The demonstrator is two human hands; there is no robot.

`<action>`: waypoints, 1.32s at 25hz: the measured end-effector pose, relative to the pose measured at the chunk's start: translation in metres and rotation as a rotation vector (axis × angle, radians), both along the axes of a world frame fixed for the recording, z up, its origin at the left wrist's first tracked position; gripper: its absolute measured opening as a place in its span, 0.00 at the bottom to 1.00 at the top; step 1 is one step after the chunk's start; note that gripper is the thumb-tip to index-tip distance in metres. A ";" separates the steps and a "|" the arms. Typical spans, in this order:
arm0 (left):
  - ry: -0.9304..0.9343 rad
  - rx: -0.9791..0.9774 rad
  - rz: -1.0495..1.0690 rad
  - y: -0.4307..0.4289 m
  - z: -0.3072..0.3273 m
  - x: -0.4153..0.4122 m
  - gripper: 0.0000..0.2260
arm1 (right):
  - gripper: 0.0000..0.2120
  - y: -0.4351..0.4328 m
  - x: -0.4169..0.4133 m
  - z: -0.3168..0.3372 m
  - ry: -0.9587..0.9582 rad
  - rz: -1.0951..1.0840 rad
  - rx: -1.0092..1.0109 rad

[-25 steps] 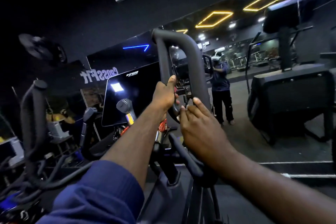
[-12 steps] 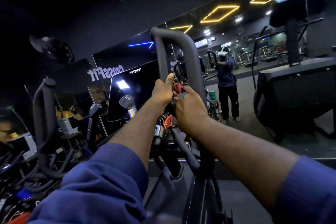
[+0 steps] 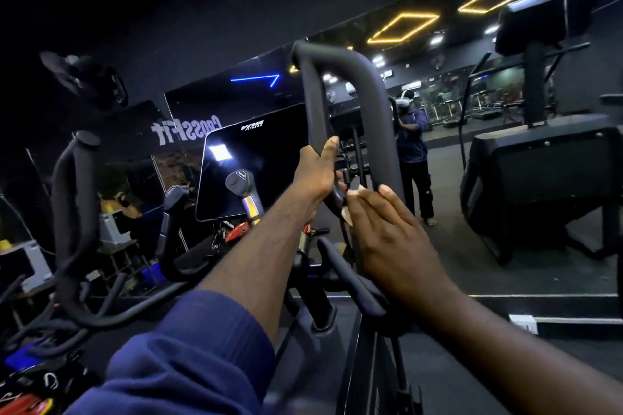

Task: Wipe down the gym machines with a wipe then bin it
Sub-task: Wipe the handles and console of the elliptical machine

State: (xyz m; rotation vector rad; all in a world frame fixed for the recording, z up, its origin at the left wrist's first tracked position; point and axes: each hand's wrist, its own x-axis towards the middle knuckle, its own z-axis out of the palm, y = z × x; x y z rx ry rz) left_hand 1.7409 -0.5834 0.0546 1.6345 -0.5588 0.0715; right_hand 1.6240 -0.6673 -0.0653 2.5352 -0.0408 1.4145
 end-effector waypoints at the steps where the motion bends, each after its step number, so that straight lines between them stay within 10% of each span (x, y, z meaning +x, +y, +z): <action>1: 0.011 -0.019 -0.035 0.002 -0.002 0.000 0.21 | 0.28 -0.004 -0.004 -0.009 -0.020 0.048 -0.011; 8: -0.002 -0.077 -0.176 0.011 -0.033 0.003 0.10 | 0.23 -0.041 -0.029 -0.027 0.053 0.311 -0.134; 14: -0.003 -0.309 -0.108 -0.004 -0.073 -0.006 0.08 | 0.22 0.013 -0.013 -0.040 -0.411 0.720 1.192; 21: 0.067 -0.341 -0.199 -0.003 -0.091 -0.010 0.09 | 0.18 0.031 -0.030 -0.068 -0.351 0.737 1.923; 33: 0.107 -0.278 -0.015 -0.011 -0.094 -0.028 0.14 | 0.31 -0.009 -0.041 -0.070 0.034 1.133 2.069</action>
